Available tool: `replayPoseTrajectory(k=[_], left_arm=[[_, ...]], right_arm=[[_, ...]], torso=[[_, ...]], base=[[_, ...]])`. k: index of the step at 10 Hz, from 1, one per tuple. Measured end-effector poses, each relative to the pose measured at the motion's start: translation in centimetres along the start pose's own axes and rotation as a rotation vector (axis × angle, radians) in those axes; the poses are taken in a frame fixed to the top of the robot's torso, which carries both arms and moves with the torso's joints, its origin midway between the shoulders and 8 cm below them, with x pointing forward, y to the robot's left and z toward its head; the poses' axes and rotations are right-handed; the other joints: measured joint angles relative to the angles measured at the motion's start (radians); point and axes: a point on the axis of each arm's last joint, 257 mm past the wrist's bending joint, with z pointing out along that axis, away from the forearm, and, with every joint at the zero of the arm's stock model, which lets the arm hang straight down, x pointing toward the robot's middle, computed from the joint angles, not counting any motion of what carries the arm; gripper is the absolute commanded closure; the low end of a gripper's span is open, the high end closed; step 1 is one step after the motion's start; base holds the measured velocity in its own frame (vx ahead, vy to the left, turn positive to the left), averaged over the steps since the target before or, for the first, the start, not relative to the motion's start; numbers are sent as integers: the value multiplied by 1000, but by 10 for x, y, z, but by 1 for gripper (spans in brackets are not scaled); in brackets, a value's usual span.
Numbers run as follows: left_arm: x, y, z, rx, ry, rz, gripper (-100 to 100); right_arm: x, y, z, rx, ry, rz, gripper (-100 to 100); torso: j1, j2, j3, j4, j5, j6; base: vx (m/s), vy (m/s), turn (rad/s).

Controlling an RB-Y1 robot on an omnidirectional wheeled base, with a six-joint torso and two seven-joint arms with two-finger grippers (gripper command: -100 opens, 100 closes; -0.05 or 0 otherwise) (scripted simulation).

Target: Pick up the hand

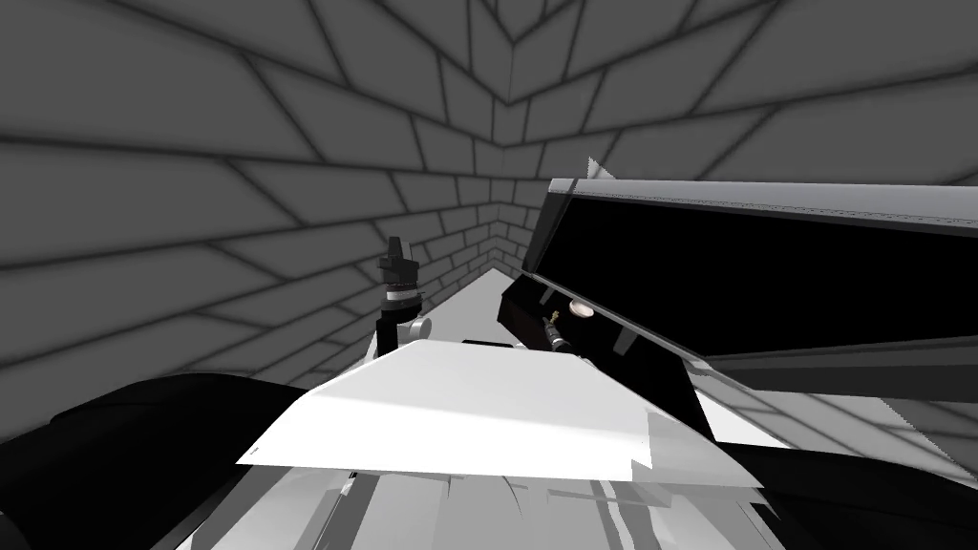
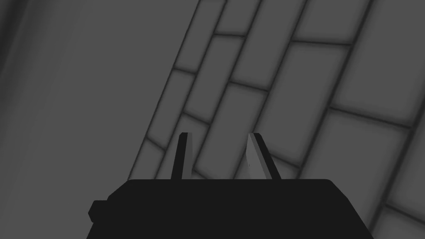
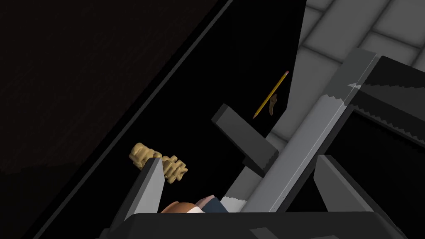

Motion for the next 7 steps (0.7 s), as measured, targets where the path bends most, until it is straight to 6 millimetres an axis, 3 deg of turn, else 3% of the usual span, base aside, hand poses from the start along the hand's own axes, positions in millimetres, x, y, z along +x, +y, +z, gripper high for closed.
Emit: replayPoseTrajectory(k=[1,7], left_arm=[[0,0,0,0,0,0,0],[0,0,0,0,0,0,0]], right_arm=[[-6,-18,0,44,-5,-15,-100],[-48,-113,-16,300,-41,-100,-100]], torso=[[0,0,0,0,0,-1],[-1,-2,-1,0,0,0]], base=[[4,-8,421],[14,-13,193]])
